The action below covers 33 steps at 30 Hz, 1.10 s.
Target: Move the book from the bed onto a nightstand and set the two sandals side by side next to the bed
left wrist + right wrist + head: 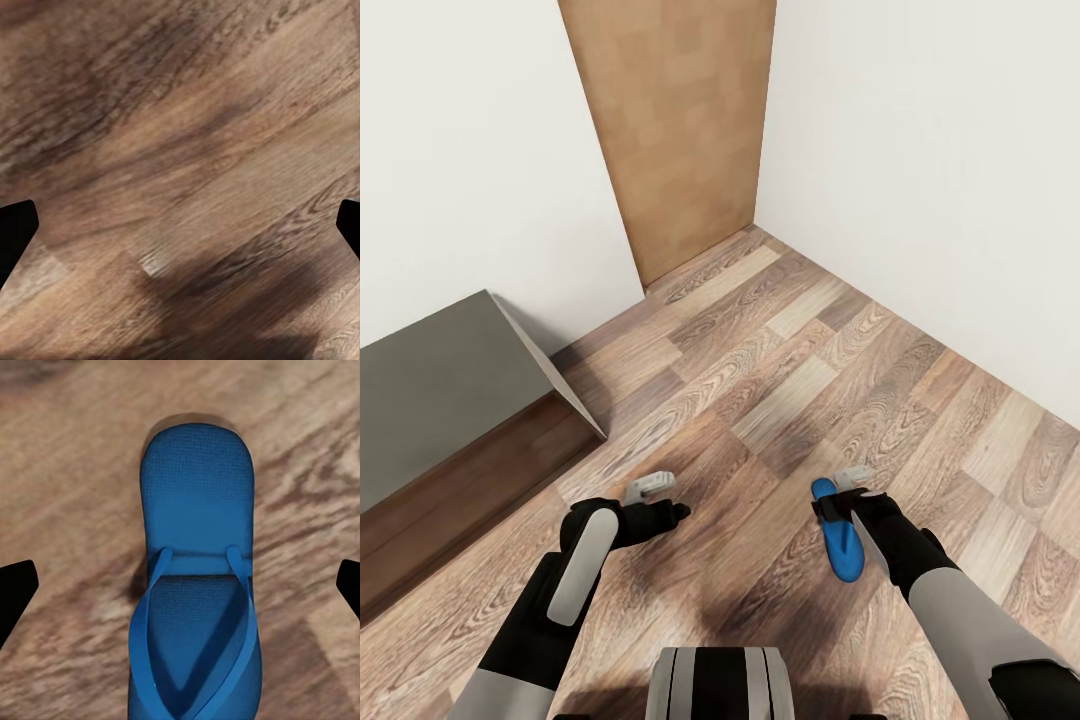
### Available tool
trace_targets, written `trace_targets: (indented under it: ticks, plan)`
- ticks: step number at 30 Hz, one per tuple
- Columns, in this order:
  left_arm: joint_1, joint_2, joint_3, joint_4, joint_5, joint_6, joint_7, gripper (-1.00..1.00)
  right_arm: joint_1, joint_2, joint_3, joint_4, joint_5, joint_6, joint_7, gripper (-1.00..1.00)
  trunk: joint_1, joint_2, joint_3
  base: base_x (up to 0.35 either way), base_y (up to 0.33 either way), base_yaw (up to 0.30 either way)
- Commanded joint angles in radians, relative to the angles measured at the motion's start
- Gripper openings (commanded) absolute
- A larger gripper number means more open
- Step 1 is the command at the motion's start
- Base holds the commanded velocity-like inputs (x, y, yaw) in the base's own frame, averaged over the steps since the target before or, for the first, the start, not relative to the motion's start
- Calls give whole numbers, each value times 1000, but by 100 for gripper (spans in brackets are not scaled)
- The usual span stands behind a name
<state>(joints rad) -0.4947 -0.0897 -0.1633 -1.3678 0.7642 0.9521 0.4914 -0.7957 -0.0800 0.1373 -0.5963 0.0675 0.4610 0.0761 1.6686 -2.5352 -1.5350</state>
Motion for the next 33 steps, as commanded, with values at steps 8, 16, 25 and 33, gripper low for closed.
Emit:
trace_targets:
  ticks: [8, 16, 25, 33]
  plan:
    - [21, 14, 28, -29, 20, 31, 4, 100, -26, -5, 3, 26, 8, 34, 3, 100, 0, 0, -1, 0, 0, 0]
    - [45, 19, 59, -74, 35, 62, -3, 100, -55, -7, 2, 44, 8, 54, 8, 100, 3, -2, -24, 0, 0, 0]
    - [46, 24, 62, -88, 47, 67, -6, 100, -58, -10, 2, 47, 8, 55, 11, 100, 7, -4, -59, 0, 0, 0]
    - [47, 23, 63, -87, 49, 69, -6, 100, -58, -11, 2, 47, 8, 53, 11, 100, 9, -5, -78, 0, 0, 0]
